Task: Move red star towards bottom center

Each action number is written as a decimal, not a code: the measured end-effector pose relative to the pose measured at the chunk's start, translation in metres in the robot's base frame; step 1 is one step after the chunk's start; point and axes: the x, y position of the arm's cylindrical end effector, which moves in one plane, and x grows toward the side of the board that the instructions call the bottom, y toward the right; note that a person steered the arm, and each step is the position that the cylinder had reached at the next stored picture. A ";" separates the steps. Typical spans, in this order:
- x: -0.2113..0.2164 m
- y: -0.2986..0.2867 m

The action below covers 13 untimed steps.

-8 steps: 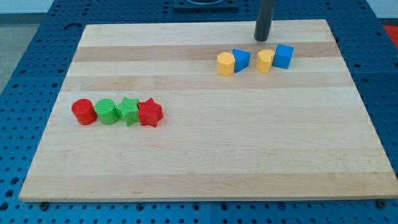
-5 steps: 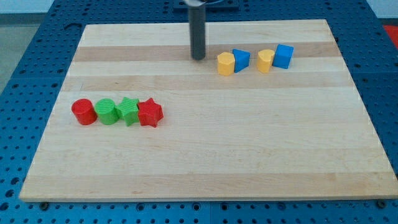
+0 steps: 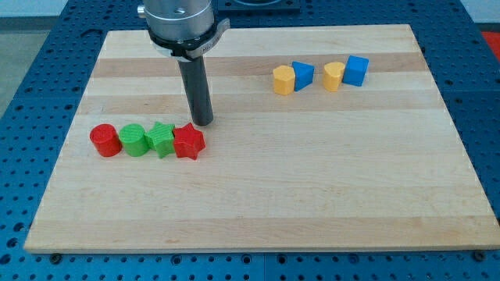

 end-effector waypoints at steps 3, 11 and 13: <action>0.047 -0.008; 0.095 -0.014; 0.107 -0.059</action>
